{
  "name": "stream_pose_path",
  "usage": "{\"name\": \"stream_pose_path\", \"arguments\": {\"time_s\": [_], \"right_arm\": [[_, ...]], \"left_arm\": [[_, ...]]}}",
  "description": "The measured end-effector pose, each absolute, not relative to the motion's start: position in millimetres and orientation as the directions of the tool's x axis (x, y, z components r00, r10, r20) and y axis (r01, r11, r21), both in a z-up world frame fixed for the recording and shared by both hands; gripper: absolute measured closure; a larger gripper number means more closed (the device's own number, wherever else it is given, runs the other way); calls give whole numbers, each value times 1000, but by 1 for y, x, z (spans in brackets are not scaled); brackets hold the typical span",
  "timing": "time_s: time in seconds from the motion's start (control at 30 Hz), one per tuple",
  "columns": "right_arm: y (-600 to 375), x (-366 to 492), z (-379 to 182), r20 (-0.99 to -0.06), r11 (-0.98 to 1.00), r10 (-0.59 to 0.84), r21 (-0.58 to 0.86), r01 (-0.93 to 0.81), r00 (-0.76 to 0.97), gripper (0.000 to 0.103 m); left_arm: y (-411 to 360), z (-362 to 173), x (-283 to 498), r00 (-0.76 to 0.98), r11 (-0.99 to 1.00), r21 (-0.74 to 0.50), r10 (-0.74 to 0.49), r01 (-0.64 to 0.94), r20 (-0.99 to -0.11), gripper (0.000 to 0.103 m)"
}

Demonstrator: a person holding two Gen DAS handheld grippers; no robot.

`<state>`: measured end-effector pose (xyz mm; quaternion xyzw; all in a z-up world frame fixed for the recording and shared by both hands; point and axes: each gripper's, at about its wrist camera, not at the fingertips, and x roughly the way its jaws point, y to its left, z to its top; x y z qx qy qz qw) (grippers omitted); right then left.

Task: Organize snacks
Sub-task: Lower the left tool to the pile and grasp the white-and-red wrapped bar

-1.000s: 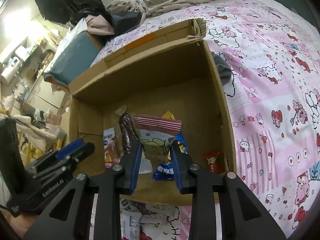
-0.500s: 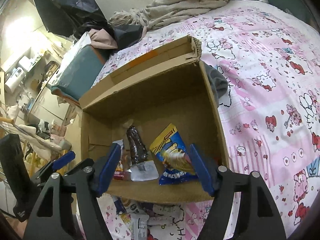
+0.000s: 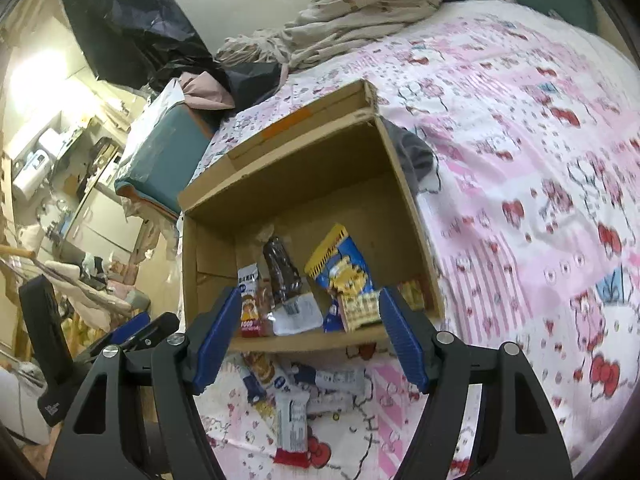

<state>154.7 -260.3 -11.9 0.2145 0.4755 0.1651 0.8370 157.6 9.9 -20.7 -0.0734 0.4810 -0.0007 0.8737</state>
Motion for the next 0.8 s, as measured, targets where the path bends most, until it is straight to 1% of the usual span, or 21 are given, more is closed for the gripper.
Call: {"name": "stream_pose_path", "arguments": {"time_s": [0.33,0.47,0.57,0.6,0.63,0.7,0.77,0.8], "right_arm": [[-278,120,-32,-755,823,493,565,48,433,29],[-279,110,-43,-773,820,494,566,83,399,29],[-278,106,-48,-790,830,482,550,91,379,29],[-278,106,-49,-793,833,478,546,92,377,29],[-278,106,-49,-795,834,477,544,94,375,29],[-279,107,-50,-800,836,472,539,97,371,29],[-281,108,-51,-801,833,478,544,105,360,29],[-282,108,-52,-796,825,488,555,111,358,29]], "left_arm": [[19,-40,125,456,976,-156,-72,-149,-887,13],[9,-59,113,393,972,-197,-131,-131,-910,13],[-12,-78,105,334,974,-205,-163,-97,-928,21],[-23,-85,102,310,979,-187,-152,-87,-938,23],[-33,-91,100,292,983,-166,-137,-76,-947,23],[-60,-110,97,221,995,-81,-66,-58,-973,23],[-76,-123,97,184,997,-55,-44,-57,-982,25],[-82,-128,97,173,997,-38,-27,-62,-984,31]]}}
